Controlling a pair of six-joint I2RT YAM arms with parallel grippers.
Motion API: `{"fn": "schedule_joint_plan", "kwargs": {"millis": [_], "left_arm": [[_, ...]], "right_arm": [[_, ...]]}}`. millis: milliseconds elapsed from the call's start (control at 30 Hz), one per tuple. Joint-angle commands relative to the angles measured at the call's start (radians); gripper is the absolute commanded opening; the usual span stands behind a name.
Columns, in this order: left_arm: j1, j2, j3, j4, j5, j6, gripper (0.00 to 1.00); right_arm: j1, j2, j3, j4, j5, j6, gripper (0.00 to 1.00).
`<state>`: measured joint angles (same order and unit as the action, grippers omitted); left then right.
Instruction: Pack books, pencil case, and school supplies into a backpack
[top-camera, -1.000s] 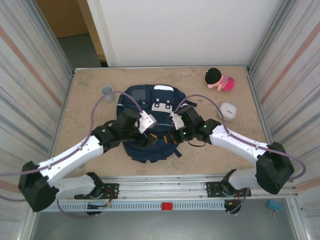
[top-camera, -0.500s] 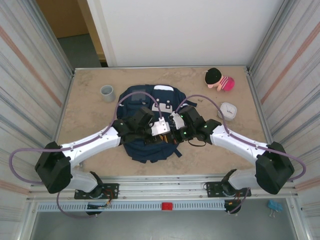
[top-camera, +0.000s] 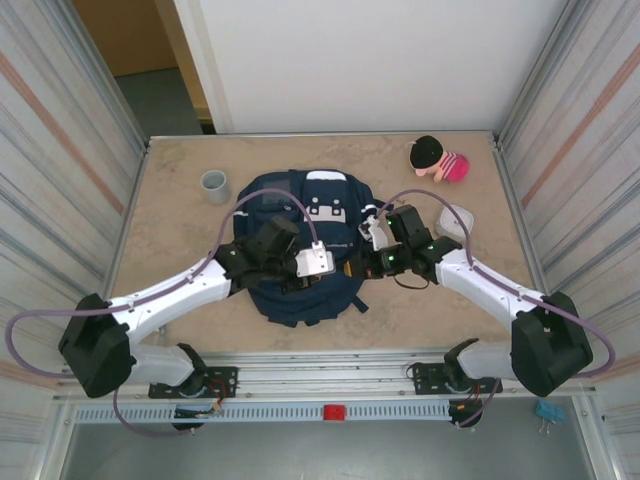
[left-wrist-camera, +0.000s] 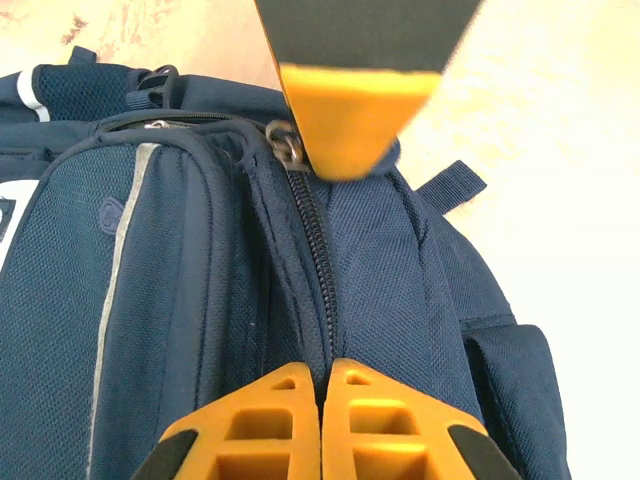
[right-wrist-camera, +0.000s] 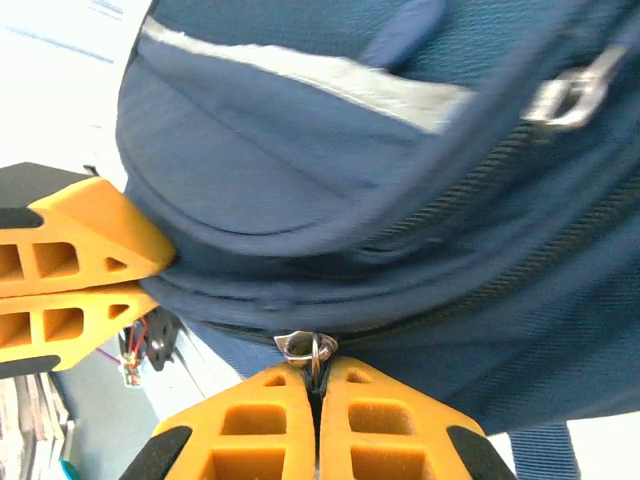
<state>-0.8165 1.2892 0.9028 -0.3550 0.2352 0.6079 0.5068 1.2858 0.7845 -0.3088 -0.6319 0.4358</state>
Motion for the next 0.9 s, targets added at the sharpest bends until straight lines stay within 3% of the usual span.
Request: {"fn": "schedule_joint_plan", "kwargs": {"millis": [0,467,867], "left_arm": [[0.016,-0.073,-0.030,-0.147,-0.011,0.030,0.00],[0.019,-0.287,-0.101,-0.182,0.008,-0.002,0.00],[0.009,-0.343,-0.151,-0.156,0.044,-0.053,0.00]], "right_arm": [[-0.090,-0.025,-0.013,-0.004,0.028,-0.054,0.00],[-0.330,0.180,0.045,0.144,0.059,-0.052,0.00],[-0.363,0.272,0.102,0.219,0.079,-0.001,0.00]]}}
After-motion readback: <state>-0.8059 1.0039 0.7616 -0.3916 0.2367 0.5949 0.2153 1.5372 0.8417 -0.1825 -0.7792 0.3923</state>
